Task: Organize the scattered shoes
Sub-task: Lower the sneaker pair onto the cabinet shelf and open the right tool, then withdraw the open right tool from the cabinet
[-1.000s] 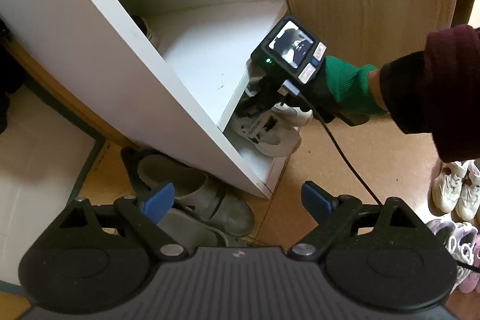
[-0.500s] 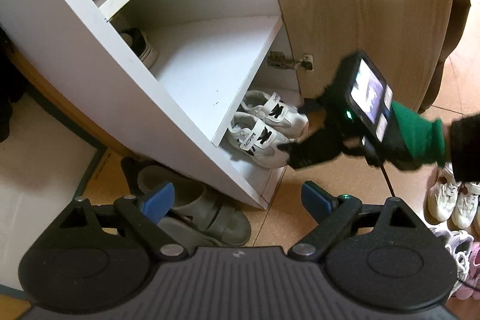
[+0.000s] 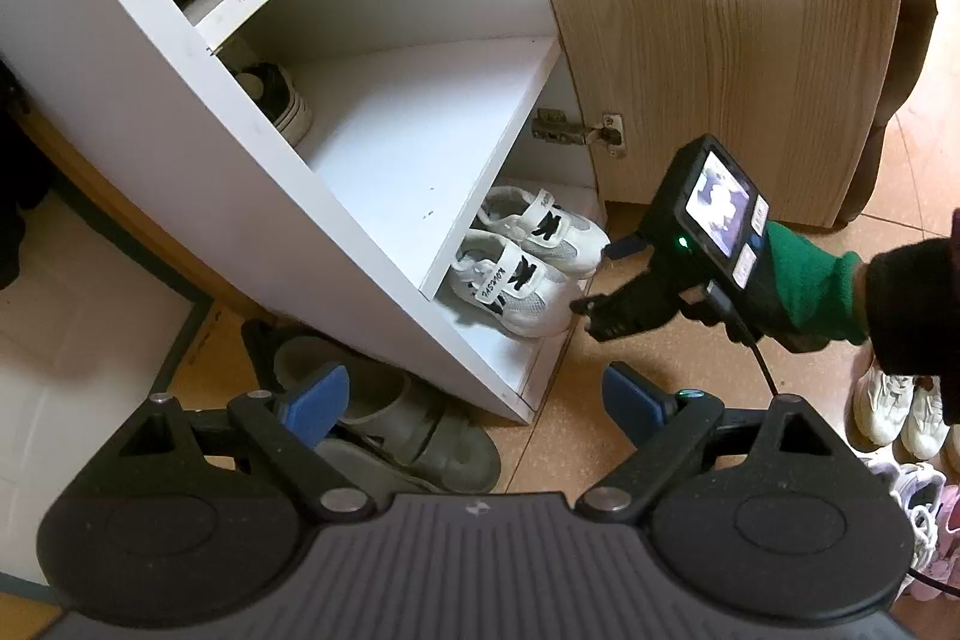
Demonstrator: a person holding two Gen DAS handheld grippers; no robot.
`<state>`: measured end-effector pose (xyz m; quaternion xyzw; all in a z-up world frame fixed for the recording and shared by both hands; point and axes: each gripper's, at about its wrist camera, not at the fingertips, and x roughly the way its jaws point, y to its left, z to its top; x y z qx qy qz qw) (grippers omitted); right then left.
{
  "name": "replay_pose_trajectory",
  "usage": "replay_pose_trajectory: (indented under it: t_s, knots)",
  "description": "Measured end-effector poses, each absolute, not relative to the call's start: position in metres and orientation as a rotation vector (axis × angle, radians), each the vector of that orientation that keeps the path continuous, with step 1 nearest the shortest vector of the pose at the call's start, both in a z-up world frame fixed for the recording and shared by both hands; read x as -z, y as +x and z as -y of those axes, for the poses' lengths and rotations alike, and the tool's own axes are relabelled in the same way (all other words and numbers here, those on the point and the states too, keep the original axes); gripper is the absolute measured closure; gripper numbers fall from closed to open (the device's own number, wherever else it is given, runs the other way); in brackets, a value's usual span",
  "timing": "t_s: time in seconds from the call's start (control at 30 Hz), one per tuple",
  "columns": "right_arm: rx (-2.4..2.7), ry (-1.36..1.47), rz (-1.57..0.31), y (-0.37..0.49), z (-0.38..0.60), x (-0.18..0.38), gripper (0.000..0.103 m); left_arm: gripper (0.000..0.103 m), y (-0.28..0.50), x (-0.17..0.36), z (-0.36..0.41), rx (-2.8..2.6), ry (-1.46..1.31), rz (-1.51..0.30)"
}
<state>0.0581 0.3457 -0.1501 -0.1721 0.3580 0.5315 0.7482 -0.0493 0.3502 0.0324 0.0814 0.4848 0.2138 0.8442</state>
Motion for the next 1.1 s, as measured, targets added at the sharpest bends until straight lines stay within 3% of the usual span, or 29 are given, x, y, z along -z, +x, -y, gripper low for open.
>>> replay_pose_trajectory:
  t_s: [0.37,0.6,0.97,1.0,1.1]
  knots:
    - [-1.128,-0.315,-0.810,0.101,-0.377,0.151,0.041,0.011,-0.051,-0.034,-0.349,-0.455,0.167,-1.013]
    - [-1.144,-0.300,-0.827,0.081,-0.359,0.163,0.041,0.011,-0.057,-0.037,-0.347,-0.452,0.165,-1.001]
    - [-1.187,-0.395,-0.848,0.061,-0.374,0.187,0.068,0.011,-0.058,-0.044,-0.349,-0.454,0.162,-0.983]
    - [-1.178,-0.410,-0.854,0.061,-0.380,0.187,0.074,0.011,-0.058,-0.044,-0.349,-0.454,0.162,-0.983]
    - [-1.152,-0.393,-0.892,0.065,-0.386,0.187,0.074,0.011,-0.060,-0.043,-0.351,-0.460,0.157,-0.986]
